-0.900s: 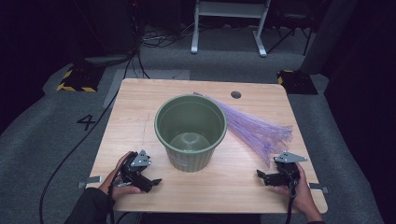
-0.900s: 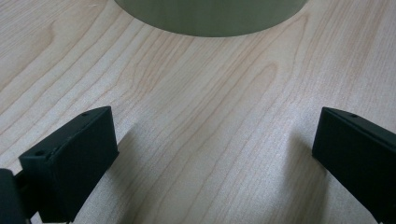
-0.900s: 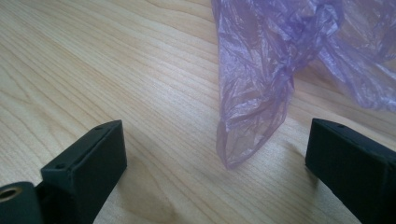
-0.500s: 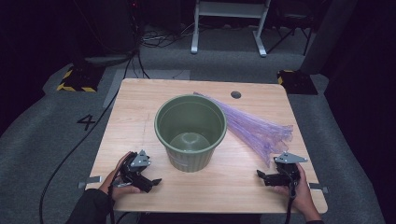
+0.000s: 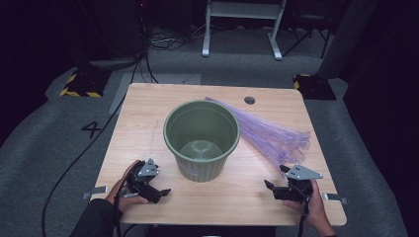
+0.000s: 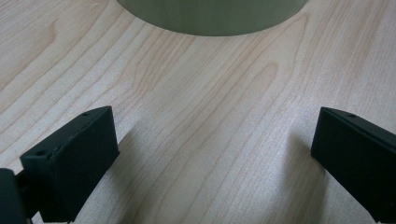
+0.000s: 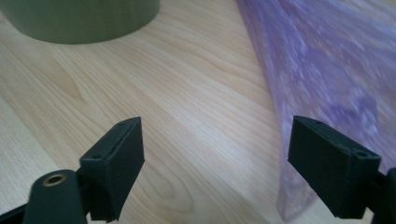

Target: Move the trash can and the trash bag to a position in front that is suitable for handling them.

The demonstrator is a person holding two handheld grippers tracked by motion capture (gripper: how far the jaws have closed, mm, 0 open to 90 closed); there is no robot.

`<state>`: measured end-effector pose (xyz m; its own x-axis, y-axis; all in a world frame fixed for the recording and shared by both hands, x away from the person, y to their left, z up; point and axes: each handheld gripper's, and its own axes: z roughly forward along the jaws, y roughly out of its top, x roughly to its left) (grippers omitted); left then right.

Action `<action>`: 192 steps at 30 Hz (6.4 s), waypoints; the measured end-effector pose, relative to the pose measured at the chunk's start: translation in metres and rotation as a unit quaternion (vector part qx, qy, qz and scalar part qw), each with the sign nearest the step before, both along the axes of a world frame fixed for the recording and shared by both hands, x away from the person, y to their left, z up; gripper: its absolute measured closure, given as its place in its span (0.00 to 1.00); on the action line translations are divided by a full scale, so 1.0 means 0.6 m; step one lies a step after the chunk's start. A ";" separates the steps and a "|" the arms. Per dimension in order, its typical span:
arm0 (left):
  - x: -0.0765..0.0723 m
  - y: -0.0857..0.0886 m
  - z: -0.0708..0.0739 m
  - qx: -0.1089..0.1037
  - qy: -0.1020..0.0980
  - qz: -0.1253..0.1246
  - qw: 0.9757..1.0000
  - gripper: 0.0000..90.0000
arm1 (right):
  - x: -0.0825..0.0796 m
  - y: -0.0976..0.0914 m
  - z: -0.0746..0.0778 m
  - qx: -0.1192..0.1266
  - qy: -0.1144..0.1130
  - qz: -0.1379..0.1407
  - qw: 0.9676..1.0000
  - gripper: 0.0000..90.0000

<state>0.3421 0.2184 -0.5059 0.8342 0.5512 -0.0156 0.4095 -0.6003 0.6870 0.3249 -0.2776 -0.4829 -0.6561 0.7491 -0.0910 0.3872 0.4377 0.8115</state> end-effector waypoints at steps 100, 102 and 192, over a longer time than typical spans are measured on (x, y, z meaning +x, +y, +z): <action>0.083 -0.022 0.001 0.002 -0.002 0.064 0.998 0.01 | 0.130 -0.081 -0.021 -0.050 0.043 -0.096 0.993 0.82; 0.081 -0.017 0.001 0.003 -0.003 0.062 0.998 0.01 | 0.128 -0.095 -0.019 -0.051 0.043 -0.106 0.992 0.79; 0.098 0.008 0.001 0.004 -0.002 0.118 0.993 0.00 | 0.168 -0.003 -0.010 -0.065 0.074 -0.027 0.995 0.97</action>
